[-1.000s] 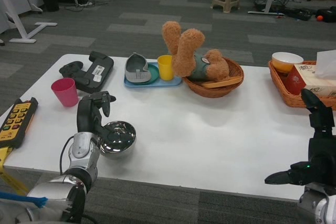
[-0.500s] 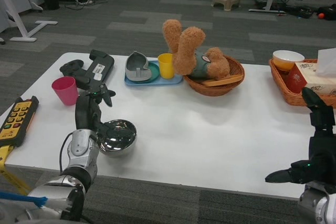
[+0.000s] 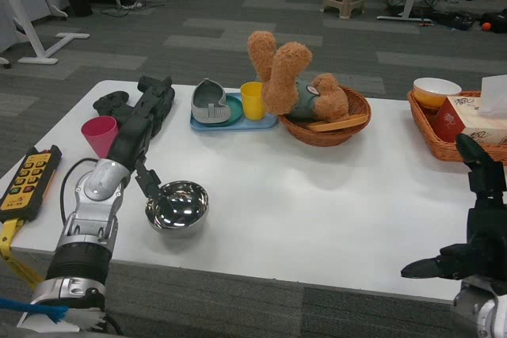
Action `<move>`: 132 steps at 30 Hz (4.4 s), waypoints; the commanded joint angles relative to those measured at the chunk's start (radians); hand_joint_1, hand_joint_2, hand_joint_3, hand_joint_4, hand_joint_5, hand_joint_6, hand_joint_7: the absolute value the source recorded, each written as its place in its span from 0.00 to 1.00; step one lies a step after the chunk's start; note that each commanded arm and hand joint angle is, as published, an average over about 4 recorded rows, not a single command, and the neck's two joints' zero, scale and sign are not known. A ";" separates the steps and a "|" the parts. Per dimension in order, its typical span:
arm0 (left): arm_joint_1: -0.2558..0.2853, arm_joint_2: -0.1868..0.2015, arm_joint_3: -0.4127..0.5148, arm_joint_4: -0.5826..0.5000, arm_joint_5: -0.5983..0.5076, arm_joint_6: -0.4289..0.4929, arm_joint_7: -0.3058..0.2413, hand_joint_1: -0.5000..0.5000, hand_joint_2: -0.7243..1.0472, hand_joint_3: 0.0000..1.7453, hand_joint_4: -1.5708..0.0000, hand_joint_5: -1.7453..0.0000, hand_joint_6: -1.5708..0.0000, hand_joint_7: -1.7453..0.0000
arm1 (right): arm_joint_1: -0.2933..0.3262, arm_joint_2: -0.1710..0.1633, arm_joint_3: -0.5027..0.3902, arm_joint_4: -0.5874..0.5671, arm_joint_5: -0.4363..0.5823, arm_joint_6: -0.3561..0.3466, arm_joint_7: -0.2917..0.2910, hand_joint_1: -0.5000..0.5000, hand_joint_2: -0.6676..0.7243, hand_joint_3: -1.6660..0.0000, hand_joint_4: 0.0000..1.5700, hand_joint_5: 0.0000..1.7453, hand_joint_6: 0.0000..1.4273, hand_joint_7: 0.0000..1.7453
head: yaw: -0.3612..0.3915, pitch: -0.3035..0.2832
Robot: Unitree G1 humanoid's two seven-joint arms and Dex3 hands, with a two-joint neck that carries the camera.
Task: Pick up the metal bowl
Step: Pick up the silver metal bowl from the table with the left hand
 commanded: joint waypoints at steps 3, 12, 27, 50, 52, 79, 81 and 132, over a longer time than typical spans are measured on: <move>0.028 0.018 0.003 -0.183 0.098 0.134 -0.050 0.00 0.61 0.04 1.00 1.00 1.00 1.00 | 0.022 -0.003 0.000 -0.006 0.004 -0.006 -0.001 0.71 0.95 0.89 0.20 0.39 0.00 0.32 | 0.005 0.003; 0.008 0.026 -0.207 0.052 -0.759 -0.331 0.170 0.00 0.48 0.30 0.86 1.00 0.58 0.92 | 0.023 0.001 0.004 -0.003 0.004 -0.011 -0.001 0.71 0.95 0.86 0.21 0.39 0.00 0.32 | -0.003 0.000; 0.013 0.060 -0.212 -0.059 -0.576 -0.069 0.095 0.00 0.60 0.05 1.00 0.94 1.00 0.92 | 0.028 -0.003 0.002 0.000 0.010 -0.011 -0.001 0.71 0.95 0.86 0.22 0.36 0.00 0.32 | -0.010 -0.015; 0.019 0.041 -0.108 -0.167 -0.212 0.139 0.012 0.00 0.64 0.24 1.00 0.78 1.00 0.92 | 0.028 -0.004 0.002 0.001 0.013 -0.012 -0.001 0.71 0.95 0.87 0.22 0.37 0.00 0.32 | -0.008 -0.022; 0.019 0.041 -0.100 -0.174 -0.190 0.142 -0.001 0.00 0.61 0.01 1.00 0.90 1.00 0.92 | 0.028 -0.004 0.002 0.001 0.013 -0.011 -0.001 0.71 0.95 0.89 0.22 0.37 0.00 0.32 | -0.008 -0.022; 0.009 0.037 -0.122 -0.123 -0.331 0.120 -0.019 0.00 0.85 0.05 1.00 0.72 1.00 0.80 | 0.028 -0.004 0.002 0.001 0.014 -0.011 -0.002 0.71 0.95 0.89 0.22 0.39 0.00 0.32 | -0.001 -0.025; 0.010 0.037 -0.122 -0.127 -0.300 0.142 -0.020 0.00 0.85 0.05 1.00 0.68 1.00 0.80 | 0.028 -0.004 0.001 0.001 0.014 -0.011 -0.002 0.71 0.95 0.89 0.22 0.39 0.00 0.32 | -0.001 -0.026; -0.101 0.145 -0.416 0.141 0.651 0.529 -0.007 0.00 0.85 0.05 1.00 0.59 1.00 0.81 | 0.045 -0.004 -0.002 0.006 0.032 -0.019 -0.002 0.71 0.95 0.88 0.22 0.39 0.00 0.32 | 0.003 0.025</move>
